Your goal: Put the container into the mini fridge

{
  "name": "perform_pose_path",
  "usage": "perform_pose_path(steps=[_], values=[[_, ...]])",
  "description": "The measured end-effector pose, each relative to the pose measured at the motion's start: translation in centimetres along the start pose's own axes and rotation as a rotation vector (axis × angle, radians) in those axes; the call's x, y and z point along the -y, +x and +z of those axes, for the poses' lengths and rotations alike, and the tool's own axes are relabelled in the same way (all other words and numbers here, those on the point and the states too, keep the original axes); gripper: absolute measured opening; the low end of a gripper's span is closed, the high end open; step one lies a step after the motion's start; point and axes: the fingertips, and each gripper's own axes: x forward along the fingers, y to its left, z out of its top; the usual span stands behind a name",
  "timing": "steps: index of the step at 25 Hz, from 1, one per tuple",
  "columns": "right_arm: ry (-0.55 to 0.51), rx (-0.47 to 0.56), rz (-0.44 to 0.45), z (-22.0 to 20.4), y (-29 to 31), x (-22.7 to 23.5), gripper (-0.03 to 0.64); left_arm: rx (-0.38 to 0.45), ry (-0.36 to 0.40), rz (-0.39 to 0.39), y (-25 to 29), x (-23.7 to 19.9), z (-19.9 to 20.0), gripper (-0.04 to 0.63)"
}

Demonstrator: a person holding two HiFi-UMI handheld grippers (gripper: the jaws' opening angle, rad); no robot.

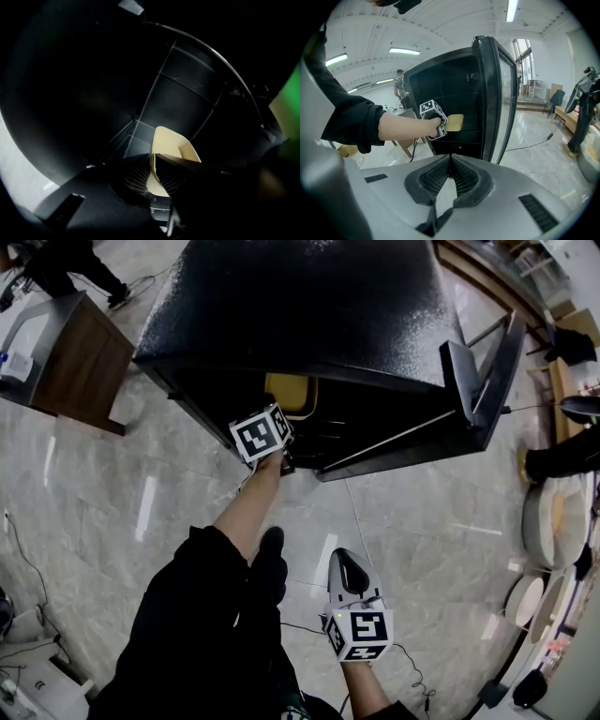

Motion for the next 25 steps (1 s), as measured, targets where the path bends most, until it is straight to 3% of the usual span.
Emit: perform_pose_path(steps=[8, 25], values=[[-0.007, -0.008, -0.001, -0.1, 0.0, 0.2, 0.035, -0.019, -0.007, -0.028, 0.3, 0.3, -0.1, 0.031], [-0.016, -0.003, 0.011, 0.2, -0.3, -1.1, 0.035, -0.013, 0.057, -0.024, -0.8, -0.2, 0.0, 0.087]])
